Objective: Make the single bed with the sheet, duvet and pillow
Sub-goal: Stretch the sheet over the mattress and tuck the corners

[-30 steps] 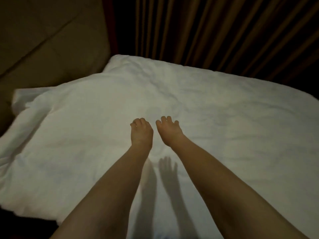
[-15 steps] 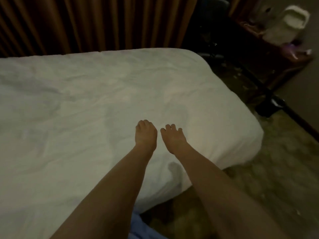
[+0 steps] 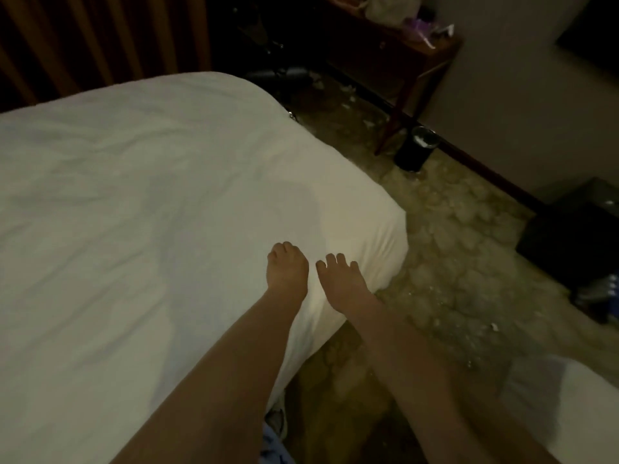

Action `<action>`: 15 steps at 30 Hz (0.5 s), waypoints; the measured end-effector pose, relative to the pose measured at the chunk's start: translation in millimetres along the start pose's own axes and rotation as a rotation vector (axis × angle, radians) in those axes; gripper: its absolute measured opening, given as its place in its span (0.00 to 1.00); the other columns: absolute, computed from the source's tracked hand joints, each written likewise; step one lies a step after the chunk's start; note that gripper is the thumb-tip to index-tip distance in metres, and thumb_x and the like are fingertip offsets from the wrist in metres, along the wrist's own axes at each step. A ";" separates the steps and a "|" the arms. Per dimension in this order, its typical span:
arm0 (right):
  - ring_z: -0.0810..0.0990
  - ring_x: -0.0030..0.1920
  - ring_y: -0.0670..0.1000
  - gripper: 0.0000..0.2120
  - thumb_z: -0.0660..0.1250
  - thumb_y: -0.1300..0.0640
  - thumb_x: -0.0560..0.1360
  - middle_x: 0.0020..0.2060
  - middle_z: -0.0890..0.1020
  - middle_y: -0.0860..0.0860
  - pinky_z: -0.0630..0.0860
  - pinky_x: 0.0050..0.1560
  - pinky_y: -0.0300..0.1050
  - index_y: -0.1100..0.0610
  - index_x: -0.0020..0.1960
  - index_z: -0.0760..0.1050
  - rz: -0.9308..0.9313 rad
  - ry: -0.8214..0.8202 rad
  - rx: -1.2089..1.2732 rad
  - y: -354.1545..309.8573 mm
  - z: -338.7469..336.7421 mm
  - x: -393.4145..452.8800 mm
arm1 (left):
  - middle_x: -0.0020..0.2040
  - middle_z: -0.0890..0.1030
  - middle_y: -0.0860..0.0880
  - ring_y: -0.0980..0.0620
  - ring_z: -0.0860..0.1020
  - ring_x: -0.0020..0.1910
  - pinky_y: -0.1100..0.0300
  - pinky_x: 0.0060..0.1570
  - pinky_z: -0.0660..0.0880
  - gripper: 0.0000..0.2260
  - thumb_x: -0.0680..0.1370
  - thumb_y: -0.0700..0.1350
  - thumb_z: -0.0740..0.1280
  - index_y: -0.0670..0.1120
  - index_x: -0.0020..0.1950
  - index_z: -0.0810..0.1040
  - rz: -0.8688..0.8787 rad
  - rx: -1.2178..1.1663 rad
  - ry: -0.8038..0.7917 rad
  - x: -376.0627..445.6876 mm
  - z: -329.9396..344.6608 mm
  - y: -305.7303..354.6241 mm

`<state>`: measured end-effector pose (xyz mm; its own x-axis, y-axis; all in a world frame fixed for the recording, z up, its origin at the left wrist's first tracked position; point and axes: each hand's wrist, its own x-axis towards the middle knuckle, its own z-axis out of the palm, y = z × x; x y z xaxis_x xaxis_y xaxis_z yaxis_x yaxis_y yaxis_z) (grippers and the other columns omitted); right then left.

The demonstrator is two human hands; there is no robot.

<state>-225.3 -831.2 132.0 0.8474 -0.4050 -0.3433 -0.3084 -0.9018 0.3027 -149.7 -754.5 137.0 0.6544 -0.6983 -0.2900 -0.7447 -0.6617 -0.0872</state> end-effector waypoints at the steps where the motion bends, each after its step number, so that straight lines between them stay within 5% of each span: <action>1: 0.67 0.64 0.57 0.22 0.62 0.68 0.74 0.64 0.68 0.58 0.67 0.62 0.53 0.62 0.67 0.63 0.001 -0.002 0.001 18.8 4.1 14.2 | 0.60 0.71 0.41 0.45 0.70 0.60 0.58 0.59 0.69 0.17 0.76 0.37 0.64 0.36 0.63 0.68 0.006 -0.014 -0.015 21.2 -3.0 11.0; 15: 0.64 0.68 0.58 0.25 0.63 0.61 0.77 0.67 0.66 0.58 0.64 0.67 0.53 0.59 0.71 0.60 0.000 -0.124 0.101 279.3 82.7 183.1 | 0.61 0.71 0.41 0.47 0.70 0.60 0.59 0.59 0.68 0.17 0.76 0.35 0.64 0.37 0.64 0.67 0.078 -0.146 -0.108 266.1 -45.4 212.9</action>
<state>-192.0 -1169.7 80.2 0.7894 -0.4153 -0.4521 -0.3559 -0.9096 0.2141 -128.1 -1093.5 84.6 0.5721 -0.7208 -0.3914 -0.7605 -0.6449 0.0759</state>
